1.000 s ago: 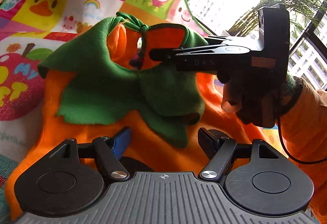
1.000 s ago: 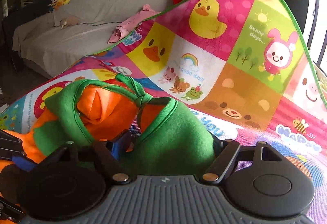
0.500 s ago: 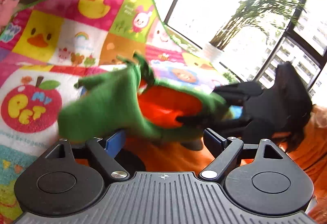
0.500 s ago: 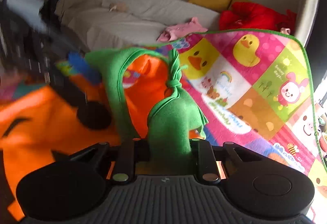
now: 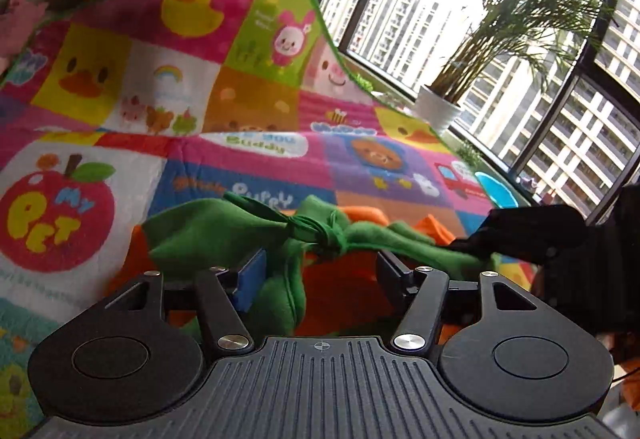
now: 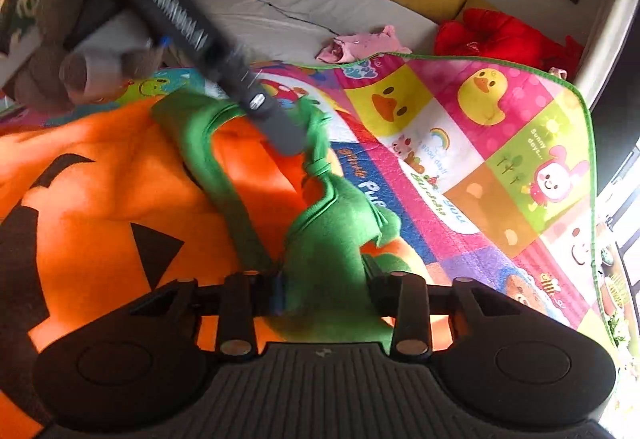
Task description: Fold clothes
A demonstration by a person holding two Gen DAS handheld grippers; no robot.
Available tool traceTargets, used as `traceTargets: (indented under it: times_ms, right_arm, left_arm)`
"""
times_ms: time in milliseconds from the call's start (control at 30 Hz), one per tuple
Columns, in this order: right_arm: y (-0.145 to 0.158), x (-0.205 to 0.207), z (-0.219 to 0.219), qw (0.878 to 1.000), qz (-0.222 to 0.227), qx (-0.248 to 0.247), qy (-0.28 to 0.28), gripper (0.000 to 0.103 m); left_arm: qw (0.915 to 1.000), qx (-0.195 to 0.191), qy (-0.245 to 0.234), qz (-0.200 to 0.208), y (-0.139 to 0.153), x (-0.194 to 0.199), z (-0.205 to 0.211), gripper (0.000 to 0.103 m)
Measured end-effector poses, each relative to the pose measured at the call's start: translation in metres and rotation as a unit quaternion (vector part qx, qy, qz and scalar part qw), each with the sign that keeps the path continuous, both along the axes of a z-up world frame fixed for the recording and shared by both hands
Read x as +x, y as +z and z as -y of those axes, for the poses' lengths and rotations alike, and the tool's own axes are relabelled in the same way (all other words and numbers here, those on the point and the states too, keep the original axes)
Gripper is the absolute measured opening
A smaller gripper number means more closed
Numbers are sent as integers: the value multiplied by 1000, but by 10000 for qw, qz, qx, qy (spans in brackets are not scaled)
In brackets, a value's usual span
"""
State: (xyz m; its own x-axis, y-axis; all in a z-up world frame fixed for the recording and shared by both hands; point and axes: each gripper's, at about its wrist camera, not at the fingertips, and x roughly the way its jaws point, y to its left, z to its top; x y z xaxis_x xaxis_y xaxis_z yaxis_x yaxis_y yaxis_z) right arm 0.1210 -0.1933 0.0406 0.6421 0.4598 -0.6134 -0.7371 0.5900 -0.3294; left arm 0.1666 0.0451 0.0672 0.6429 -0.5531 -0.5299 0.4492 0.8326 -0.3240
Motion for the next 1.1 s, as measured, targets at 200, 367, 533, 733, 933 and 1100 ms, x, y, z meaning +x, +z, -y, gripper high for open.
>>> traceTargets:
  times_ms: [200,367,533,733,933,1100]
  right_arm:
    - [23,6,-1,9993,199,293,-74,51]
    - [3,14,-53,9941,824,-500,497,51]
    - [-27,38,-82,9840,1116,-1257,594,26]
    - [14,78,-69,9811,1767,-737,-278,22]
    - [35,53,-63,9780,1969,-676,138,22]
    - [9,23,-60,9821,1544,-983,447,18]
  left_arm:
    - [9982,285,268,-462,-32,6,-10,64]
    - [9997,237,-89,54,2,-24,2,69]
    - [9986,72,-520,32,4,-50,10,66]
    - [9972,133,-534,-506,-35,-21,27,61]
    - [9950,-242,248,-940,-61,53,23,56]
    - [9891,-395,647,-1263,-77,78,5,54]
